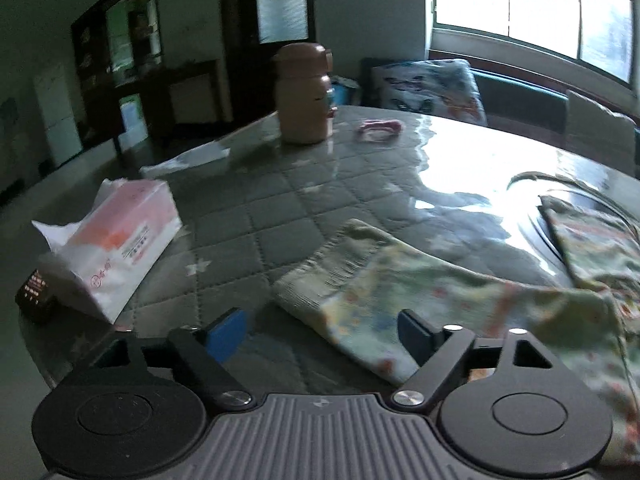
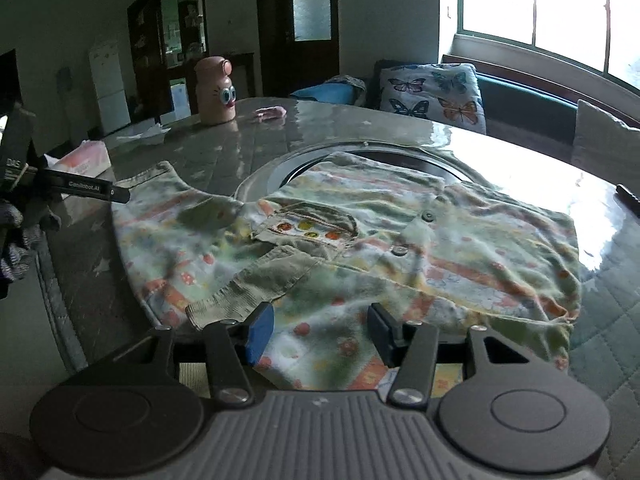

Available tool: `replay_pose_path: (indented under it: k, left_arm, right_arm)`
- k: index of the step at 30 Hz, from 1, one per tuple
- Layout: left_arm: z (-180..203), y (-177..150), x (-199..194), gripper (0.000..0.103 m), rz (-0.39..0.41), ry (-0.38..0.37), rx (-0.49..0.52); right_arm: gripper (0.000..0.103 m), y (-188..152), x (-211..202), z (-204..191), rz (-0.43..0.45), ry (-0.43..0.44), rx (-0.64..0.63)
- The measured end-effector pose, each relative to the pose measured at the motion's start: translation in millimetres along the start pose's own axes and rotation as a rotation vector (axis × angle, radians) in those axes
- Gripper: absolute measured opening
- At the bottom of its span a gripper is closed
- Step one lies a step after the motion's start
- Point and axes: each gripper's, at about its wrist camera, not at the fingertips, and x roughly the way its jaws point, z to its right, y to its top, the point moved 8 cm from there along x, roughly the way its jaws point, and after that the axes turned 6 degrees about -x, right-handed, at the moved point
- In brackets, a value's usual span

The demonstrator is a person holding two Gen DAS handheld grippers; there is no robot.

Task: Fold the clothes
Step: 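Move the left tool to the opposite shirt side and grasp its edge, then lift the gripped side with the left tool, fold it over the front, release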

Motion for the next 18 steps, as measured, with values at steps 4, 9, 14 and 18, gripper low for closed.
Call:
replay_pose_path:
  k: [4, 9, 14, 18]
  left_arm:
    - [-8.8, 4.6, 12.2, 0.067, -0.03, 0.004, -0.06]
    - [-11.3, 8.2, 17.0, 0.055, -0.024, -0.001, -0.076]
    - [-10.0, 10.8, 18.8, 0.031, -0.015, -0.028, -0.081]
    - [-3.6, 10.4, 14.4, 0.013, -0.017, -0.056, -0.093]
  right_arm:
    - [0.053, -0.6, -1.9, 2.8, 0.0, -0.004, 0.011]
    - [0.053, -3.1, -3.9, 4.9, -0.002, -0.006, 0.028]
    - [0.053, -3.7, -5.5, 7.5, 0.002, -0.013, 0.041]
    - [0.053, -2.9, -7.8, 10.0, 0.01, -0.015, 0.058]
